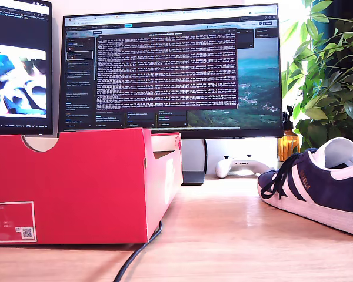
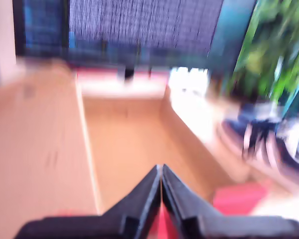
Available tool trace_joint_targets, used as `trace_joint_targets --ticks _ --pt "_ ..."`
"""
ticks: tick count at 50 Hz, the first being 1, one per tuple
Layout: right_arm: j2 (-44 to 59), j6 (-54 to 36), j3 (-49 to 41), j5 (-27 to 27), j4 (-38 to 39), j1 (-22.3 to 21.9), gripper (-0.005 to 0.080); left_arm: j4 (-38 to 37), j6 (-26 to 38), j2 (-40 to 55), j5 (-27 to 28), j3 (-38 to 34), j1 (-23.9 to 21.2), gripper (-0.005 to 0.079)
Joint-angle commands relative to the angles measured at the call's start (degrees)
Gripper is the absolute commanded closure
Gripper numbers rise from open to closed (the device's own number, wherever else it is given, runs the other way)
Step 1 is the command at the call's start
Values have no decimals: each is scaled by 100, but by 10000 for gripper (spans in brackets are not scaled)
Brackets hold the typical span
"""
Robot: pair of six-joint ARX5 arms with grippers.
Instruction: Pack the blue shoes by picking the first shoe and placing it inside the red shoebox, left side, then picking and rotating the second shoe and placing it in the shoebox
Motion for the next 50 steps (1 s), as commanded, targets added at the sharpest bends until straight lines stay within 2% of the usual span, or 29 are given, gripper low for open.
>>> trace_joint_targets --ticks 1,3,8,9,10,18,26,35,43,50 --pt "278 -509 184 -9 -120 4 763 -138 249 400 -22 197 -20 762" --pt "472 -798 323 13 -238 4 763 -197 267 616 0 372 -35 762" --pt "1032 -833 645 28 -470 7 763 -577 789 1215 -81 885 -133 761" --pt "1158 -844 719 26 -535 9 763 -671 1134 1318 -136 979 -153 761" --pt "1300 -881 802 26 -599 13 763 -789 1207 1458 -190 1108 -179 762" --pt "2376 -1364 1558 20 -1316 76 763 -1908 2334 2479 -1082 1917 -382 761" --pt "3338 -1775 2332 28 -1777 184 763 -2455 3099 3272 -1615 2094 -732 762" --pt "4339 -2017 3209 28 -2098 422 762 -2876 3407 4192 -1985 2094 -1154 761" --pt "5219 -2223 3882 28 -2664 721 739 -2883 3405 4804 -2562 2094 -1523 761" --pt "5991 -2365 4269 35 -3209 1014 628 -2723 3401 5283 -2682 2094 -1631 761"
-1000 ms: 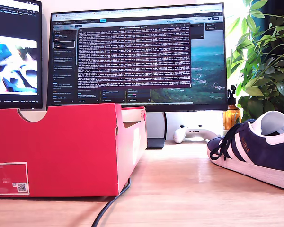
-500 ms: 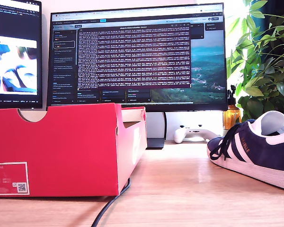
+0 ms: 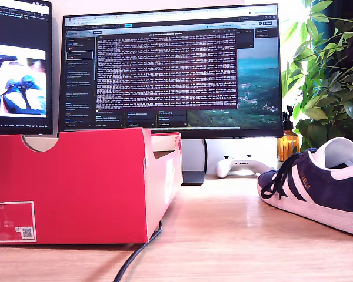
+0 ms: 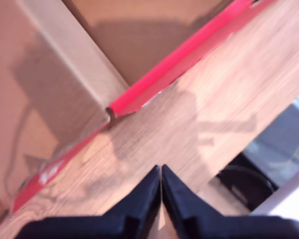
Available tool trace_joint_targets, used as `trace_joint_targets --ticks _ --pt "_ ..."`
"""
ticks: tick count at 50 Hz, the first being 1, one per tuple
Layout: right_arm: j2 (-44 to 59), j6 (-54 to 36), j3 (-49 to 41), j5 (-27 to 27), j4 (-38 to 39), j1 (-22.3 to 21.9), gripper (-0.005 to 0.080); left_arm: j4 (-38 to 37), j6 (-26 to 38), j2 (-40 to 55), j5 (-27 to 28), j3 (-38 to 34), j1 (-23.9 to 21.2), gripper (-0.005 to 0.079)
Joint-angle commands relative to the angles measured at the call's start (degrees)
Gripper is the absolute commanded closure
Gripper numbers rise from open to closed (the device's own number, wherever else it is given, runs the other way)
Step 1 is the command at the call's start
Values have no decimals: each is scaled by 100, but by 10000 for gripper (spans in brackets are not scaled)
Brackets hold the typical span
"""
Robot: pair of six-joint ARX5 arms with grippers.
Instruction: Pack the blue shoes by picking the first shoe and placing it inside the red shoebox, left side, then picking and rotating the second shoe and placing it in the shoebox
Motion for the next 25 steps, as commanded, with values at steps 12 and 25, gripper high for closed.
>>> trace_joint_targets --ticks 12,25 --pt "1231 -343 208 474 -472 433 503 367 22 667 -166 -107 -17 761" --pt "2041 -492 208 872 -734 671 430 612 20 730 -170 -107 -17 762"
